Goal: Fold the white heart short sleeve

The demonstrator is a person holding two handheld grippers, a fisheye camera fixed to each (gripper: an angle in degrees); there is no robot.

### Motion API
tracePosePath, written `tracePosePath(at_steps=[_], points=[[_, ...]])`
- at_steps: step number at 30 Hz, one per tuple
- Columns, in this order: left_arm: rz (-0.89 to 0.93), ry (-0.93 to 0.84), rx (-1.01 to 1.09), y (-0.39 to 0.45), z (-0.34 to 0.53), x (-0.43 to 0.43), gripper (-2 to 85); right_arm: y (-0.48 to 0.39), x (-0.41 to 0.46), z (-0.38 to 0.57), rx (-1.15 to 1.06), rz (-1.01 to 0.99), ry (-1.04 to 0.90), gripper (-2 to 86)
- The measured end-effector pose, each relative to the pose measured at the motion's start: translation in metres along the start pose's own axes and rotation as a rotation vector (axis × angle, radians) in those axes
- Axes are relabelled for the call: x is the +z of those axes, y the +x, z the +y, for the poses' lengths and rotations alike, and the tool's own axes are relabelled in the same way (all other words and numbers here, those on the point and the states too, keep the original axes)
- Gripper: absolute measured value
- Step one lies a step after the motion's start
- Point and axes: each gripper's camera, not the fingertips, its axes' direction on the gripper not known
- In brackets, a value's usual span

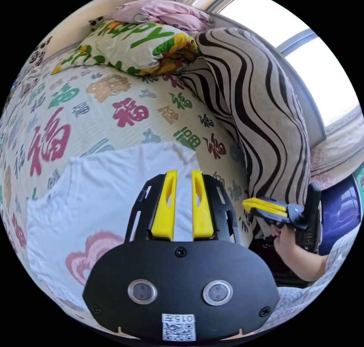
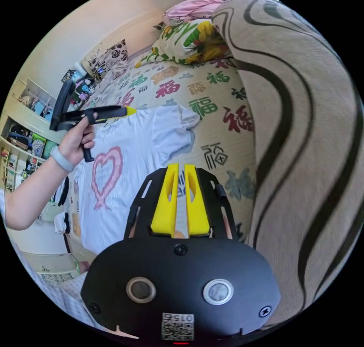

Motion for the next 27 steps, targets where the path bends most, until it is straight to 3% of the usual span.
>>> tracePosePath(at_steps=[5,9,19,23,27], points=[[-0.062,-0.169,0.082,0.024,-0.055,0.088,7.0,0.032,0.050,-0.044,0.011,-0.059,-0.085,6.1],[-0.148,-0.295,0.112,0.027,-0.071,0.145,2.9,0.056,0.076,-0.060,0.059,-0.141,-0.142,6.3],[-0.066,-0.141,0.096,-0.009,-0.071,0.117,0.4,0.098,0.073,-0.076,0.071,-0.288,-0.108,2.1],[-0.038,-0.272,0.174,0.004,-0.066,0.141,6.5,0.102,0.066,-0.082,0.074,-0.283,-0.101,1.3],[-0.194,-0.344,0.344,0.026,-0.062,0.181,1.2,0.105,0.062,-0.090,0.084,-0.267,-0.103,0.9]])
